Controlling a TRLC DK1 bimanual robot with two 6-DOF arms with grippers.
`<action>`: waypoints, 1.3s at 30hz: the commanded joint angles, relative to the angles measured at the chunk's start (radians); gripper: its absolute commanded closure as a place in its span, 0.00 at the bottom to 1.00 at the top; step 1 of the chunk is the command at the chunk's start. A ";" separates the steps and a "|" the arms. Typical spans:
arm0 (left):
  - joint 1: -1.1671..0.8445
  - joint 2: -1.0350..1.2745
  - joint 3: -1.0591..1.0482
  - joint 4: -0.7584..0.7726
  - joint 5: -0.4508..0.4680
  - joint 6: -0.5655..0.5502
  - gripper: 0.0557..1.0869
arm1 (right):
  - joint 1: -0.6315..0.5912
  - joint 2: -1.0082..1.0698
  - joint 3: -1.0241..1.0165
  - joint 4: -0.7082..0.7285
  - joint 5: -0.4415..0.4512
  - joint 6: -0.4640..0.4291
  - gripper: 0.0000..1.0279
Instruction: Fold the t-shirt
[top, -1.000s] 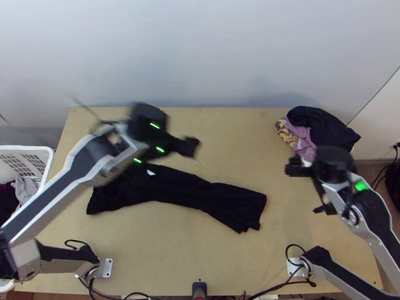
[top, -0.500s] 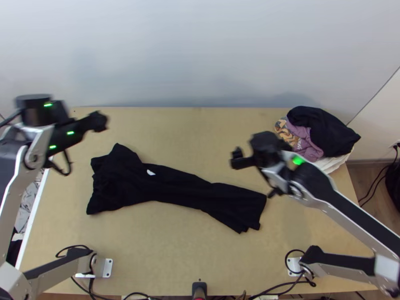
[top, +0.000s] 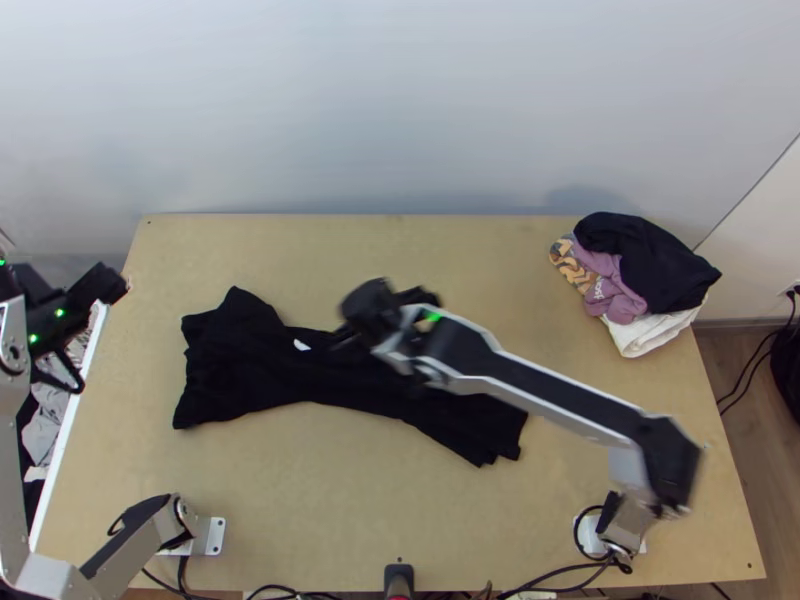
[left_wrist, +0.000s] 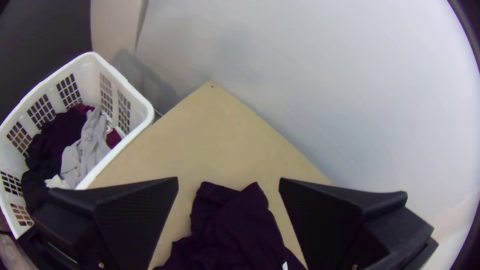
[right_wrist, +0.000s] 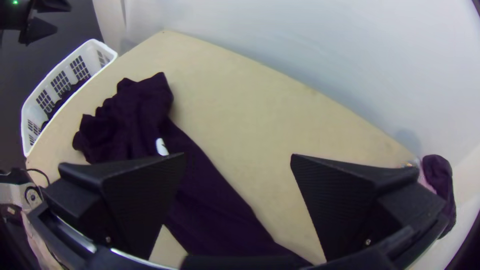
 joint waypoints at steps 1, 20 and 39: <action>0.125 -0.065 -0.082 -0.015 0.008 0.027 0.05 | 0.113 0.248 0.253 -0.010 -0.023 0.023 0.10; 0.193 -0.173 -0.244 0.012 0.031 0.049 0.05 | 0.233 0.648 0.609 0.097 -0.150 -0.018 0.09; 0.196 -0.220 -0.332 0.060 0.034 0.063 0.05 | 0.244 0.808 0.658 0.365 -0.141 -0.109 0.39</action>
